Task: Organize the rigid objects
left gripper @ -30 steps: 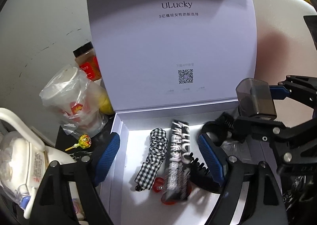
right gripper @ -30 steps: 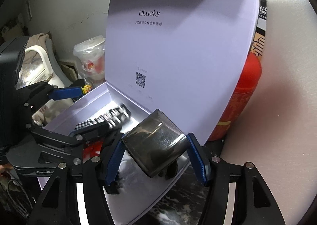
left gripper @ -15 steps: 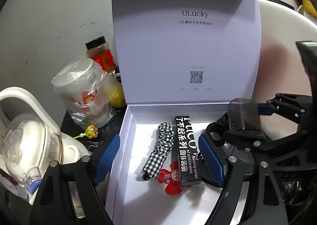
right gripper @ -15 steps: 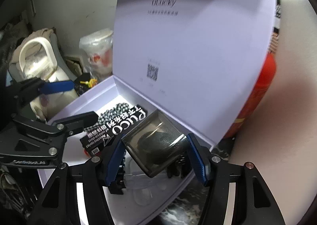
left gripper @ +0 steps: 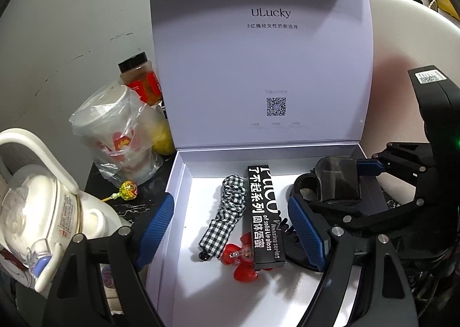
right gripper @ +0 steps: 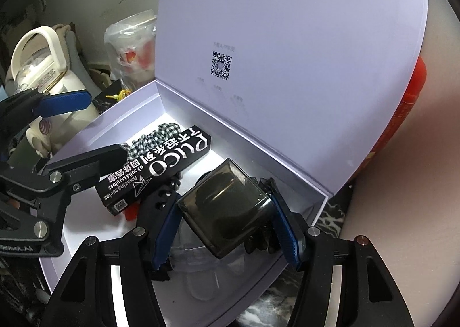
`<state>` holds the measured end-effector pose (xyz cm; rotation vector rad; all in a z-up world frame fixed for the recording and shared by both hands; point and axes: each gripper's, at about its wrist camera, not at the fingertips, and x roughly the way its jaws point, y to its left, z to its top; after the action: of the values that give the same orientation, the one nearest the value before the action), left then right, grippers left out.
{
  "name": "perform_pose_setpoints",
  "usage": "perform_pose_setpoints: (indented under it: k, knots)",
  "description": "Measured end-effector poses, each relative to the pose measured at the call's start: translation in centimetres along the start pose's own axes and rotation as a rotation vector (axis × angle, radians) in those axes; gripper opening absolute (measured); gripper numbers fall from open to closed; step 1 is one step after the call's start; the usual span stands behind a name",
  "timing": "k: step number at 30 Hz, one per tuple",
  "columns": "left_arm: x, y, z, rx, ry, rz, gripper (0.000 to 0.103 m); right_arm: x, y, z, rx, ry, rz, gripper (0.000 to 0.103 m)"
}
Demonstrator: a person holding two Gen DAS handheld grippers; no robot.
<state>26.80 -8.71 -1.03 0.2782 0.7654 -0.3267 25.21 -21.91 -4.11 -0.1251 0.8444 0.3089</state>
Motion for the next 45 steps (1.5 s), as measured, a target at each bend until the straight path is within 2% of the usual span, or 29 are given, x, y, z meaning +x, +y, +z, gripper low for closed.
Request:
perform_pose_setpoints:
  k: [8,10,12,14,30,45]
  knots:
    - [0.2,-0.4,-0.2,-0.014,0.004,-0.006,0.082,0.4,0.9,0.1,0.000,0.000,-0.019,0.064]
    - [0.1,-0.4,-0.1,-0.024,-0.001,-0.007,0.082,0.0,0.9,0.1,0.000,-0.008,-0.016,0.071]
    - [0.0,-0.4,-0.2,-0.033,0.003,-0.014,0.082,-0.6,1.1,0.0,-0.016,-0.017,-0.032,0.085]
    - [-0.3,-0.4,-0.2,-0.034,0.001,-0.016,0.082,-1.4,1.3,0.0,-0.023,-0.029,-0.049,0.089]
    - [-6.3,-0.7,0.4,-0.033,-0.070,0.018,0.082,-7.3,2.4,-0.2,-0.009,-0.097,-0.072,0.090]
    - [-13.2,-0.2,-0.8,-0.047,-0.135,0.104,0.082,-14.8,4.4,-0.7,0.022,-0.207,-0.145,0.090]
